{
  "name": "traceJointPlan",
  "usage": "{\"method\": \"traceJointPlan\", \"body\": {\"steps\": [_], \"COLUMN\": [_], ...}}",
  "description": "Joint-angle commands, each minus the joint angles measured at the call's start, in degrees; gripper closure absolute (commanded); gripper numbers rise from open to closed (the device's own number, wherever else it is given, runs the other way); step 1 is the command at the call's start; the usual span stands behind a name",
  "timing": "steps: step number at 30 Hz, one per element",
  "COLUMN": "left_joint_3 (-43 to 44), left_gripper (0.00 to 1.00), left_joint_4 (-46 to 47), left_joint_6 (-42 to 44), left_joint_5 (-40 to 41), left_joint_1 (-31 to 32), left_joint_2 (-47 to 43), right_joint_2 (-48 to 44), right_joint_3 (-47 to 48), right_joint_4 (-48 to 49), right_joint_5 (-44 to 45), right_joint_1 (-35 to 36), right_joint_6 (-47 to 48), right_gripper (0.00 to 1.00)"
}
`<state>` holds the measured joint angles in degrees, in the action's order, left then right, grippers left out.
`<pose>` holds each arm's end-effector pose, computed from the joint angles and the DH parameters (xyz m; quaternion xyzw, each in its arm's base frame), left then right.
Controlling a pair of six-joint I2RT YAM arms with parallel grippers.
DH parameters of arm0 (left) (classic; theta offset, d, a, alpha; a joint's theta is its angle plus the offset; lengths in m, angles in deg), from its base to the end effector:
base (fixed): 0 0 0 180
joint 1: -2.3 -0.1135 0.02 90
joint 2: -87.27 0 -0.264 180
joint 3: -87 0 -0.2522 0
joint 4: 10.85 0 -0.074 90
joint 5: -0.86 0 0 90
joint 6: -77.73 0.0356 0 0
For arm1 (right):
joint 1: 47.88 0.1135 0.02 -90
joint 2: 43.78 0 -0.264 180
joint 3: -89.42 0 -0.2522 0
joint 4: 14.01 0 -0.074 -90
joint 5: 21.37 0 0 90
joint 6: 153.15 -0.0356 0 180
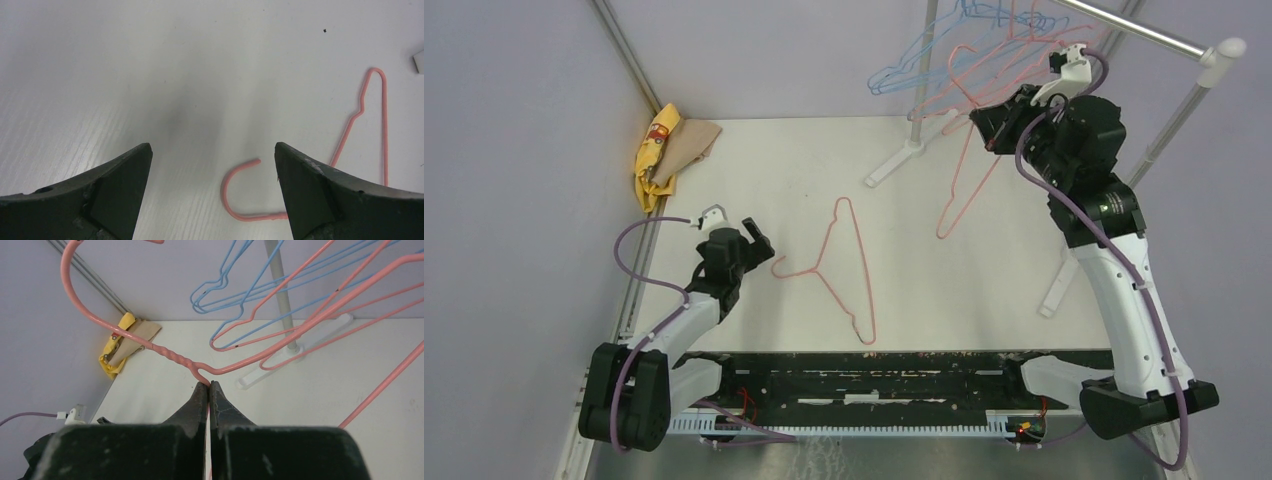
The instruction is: Organize the hangers
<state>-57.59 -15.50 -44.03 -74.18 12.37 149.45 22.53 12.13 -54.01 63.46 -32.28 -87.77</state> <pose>0.2128 -0.0285 0.1769 -0.2253 0.8373 -0.0671 0.4936 0.2170 0.0639 0.4980 0.0265 0.7284 0.2660 0.6309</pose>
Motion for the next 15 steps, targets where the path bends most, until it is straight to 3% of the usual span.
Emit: {"method": "traceJointPlan", "body": {"steps": [1, 15], "left_joint_3": [0.74, 1.37], "left_gripper": [0.01, 0.01], "left_joint_4": [2.05, 2.12], "left_joint_6": [0.79, 1.35], "left_joint_5": [1.38, 2.22], "left_joint_1": [-0.26, -0.27], "left_joint_2": [0.85, 2.18], "right_joint_2": [1.61, 7.44], "right_joint_3": [4.33, 5.1], "right_joint_4": [6.88, 19.9], "right_joint_5": [-6.42, -18.46], "right_joint_1": [-4.75, -21.52], "right_joint_6": [-3.09, -14.16], "right_gripper": [0.99, 0.99]}}
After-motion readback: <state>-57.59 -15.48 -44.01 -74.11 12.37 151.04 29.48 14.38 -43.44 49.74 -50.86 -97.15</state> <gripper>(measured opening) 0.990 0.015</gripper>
